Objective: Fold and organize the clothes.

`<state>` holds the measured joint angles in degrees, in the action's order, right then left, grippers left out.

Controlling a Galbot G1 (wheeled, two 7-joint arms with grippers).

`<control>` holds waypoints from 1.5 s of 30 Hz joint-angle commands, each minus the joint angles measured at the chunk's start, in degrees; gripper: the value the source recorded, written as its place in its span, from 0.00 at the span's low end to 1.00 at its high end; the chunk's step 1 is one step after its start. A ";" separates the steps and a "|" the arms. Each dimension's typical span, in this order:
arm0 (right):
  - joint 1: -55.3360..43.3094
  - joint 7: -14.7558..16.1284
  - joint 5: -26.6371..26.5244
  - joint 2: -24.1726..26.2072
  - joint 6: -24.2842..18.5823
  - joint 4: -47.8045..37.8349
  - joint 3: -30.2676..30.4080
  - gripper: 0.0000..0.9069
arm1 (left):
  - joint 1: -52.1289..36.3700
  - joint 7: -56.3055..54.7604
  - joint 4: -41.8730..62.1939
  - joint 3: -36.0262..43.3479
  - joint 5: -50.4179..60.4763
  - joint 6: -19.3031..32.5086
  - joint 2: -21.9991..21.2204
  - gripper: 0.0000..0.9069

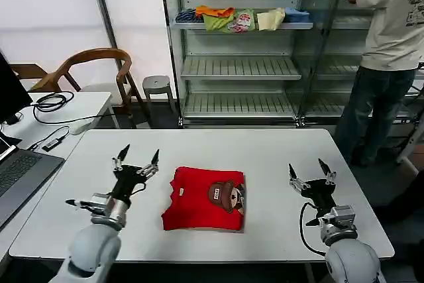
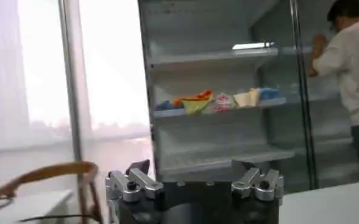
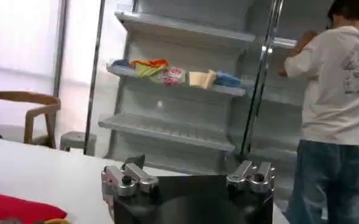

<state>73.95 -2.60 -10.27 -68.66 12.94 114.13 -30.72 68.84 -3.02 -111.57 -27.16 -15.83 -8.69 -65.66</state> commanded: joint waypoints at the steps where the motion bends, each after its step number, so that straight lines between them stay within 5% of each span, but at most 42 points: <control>1: -4.54 3.12 4.31 -1.32 -3.17 -7.15 2.25 1.00 | 5.18 5.20 0.37 -9.85 1.50 5.71 6.51 1.00; 45: -6.70 1.61 4.61 -1.57 -3.76 -9.57 2.49 1.00 | 0.39 4.24 5.30 -4.93 3.95 8.83 2.26 1.00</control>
<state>67.49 -0.88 -5.59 -70.17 9.17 104.72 -28.33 69.27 1.16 -106.32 -32.06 -12.04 0.19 -63.28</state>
